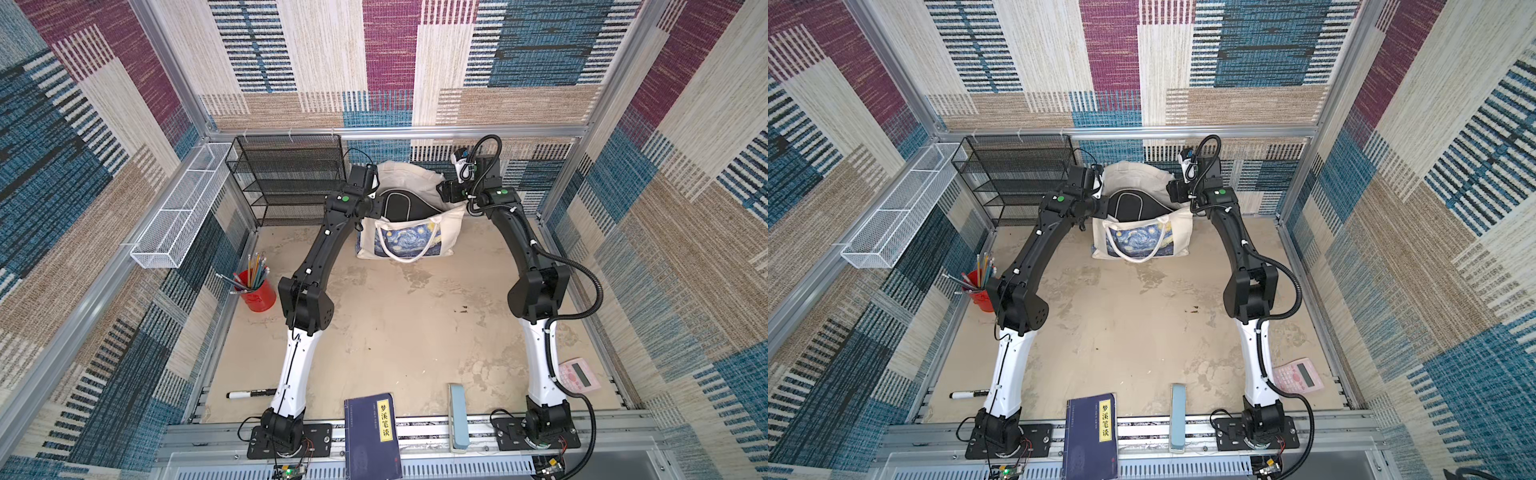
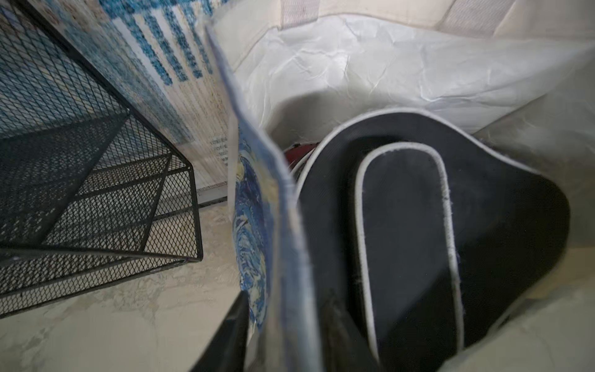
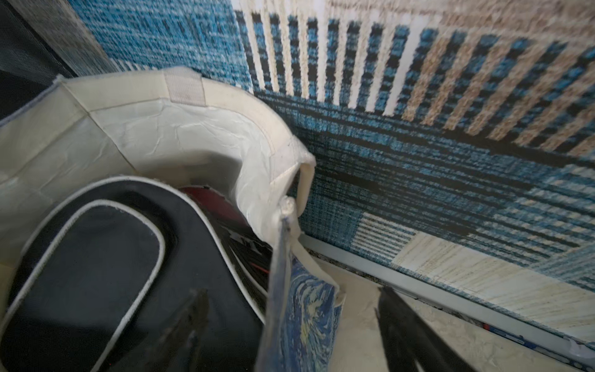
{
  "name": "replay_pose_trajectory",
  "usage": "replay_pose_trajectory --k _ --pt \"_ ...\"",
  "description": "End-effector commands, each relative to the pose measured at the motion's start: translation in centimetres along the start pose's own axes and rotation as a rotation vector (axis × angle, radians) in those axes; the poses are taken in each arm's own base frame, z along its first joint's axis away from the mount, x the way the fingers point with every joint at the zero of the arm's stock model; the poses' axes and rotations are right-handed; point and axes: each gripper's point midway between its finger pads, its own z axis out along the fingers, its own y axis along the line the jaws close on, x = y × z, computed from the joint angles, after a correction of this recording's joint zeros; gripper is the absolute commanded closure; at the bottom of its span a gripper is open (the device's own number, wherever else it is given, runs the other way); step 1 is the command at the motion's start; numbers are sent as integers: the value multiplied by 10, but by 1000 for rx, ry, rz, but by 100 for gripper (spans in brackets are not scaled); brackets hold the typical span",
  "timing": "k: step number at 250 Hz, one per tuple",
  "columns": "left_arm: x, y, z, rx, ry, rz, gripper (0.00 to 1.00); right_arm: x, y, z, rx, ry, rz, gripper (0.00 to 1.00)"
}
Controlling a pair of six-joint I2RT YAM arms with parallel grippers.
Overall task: Remove the ping pong set from the canvas bag
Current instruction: Move the canvas bag to the center of the board.
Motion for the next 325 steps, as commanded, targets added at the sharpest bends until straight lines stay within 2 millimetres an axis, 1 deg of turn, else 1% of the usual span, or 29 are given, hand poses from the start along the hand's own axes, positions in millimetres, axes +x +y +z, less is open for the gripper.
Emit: replay_pose_trajectory --k 1,8,22,23,25,27,32,35,66,83,101,114,141,143,173,177,217,220,224,235,256,260,264,279,283,287,298,313,325 --pt "1 0 -5 17 10 0 93 11 -1 -1 14 45 2 52" --pt "1 -1 -7 25 9 3 100 11 -1 -2 15 46 0 63" --pt "0 -3 -13 39 8 6 100 10 -1 -7 25 49 -2 83" --pt "0 -3 -13 39 9 6 100 10 -1 -8 26 48 -2 86" --pt "-1 -3 -15 41 8 6 100 9 -1 -9 28 49 -2 89" --pt "-1 -3 -15 43 8 6 100 9 -1 -9 29 49 -2 91" --pt "-1 -4 -18 49 9 9 100 7 -1 -12 31 48 -4 98" --pt "-1 -4 -20 51 9 11 100 7 -2 -14 34 49 -4 100" --pt "0 -3 -44 56 13 29 100 -7 0 -36 55 41 -11 100" --pt "1 0 -60 49 15 36 100 -14 2 -53 73 38 -11 100" --pt "8 3 -75 43 27 40 100 -16 4 -70 91 40 -1 100" --pt "15 4 -85 37 40 44 100 -14 6 -80 108 49 12 100" --pt "32 8 -103 23 50 39 100 4 9 -98 144 81 55 100" --pt "35 8 -102 22 54 38 100 6 9 -99 147 85 58 100" --pt "56 10 -126 18 45 18 100 27 19 -122 161 91 93 100" --pt "59 10 -129 15 45 16 100 34 20 -123 162 101 99 100" --pt "91 11 -157 14 28 1 100 69 33 -150 160 118 140 100" --pt "93 11 -159 17 27 1 100 69 34 -152 158 113 142 100" --pt "95 11 -161 20 25 1 100 76 35 -153 155 122 144 100" --pt "100 11 -166 27 23 2 100 83 40 -157 142 125 144 100" --pt "105 5 -174 65 21 14 100 93 52 -162 105 123 131 100" --pt "104 4 -175 72 19 14 94 93 55 -163 95 121 123 100" --pt "104 3 -177 82 16 16 84 95 59 -164 82 119 114 100" --pt "97 -7 -181 139 1 40 36 98 71 -166 46 109 74 100" --pt "93 -9 -182 151 -7 44 28 99 75 -166 35 105 63 100" --pt "89 -12 -183 164 -13 49 22 100 79 -166 25 101 54 100" --pt "78 -17 -186 198 -28 68 13 103 86 -168 6 97 34 100" --pt "63 -22 -184 222 -31 88 9 108 95 -169 -28 96 14 100" --pt "53 -26 -179 236 -16 103 6 112 101 -170 -43 95 4 100"
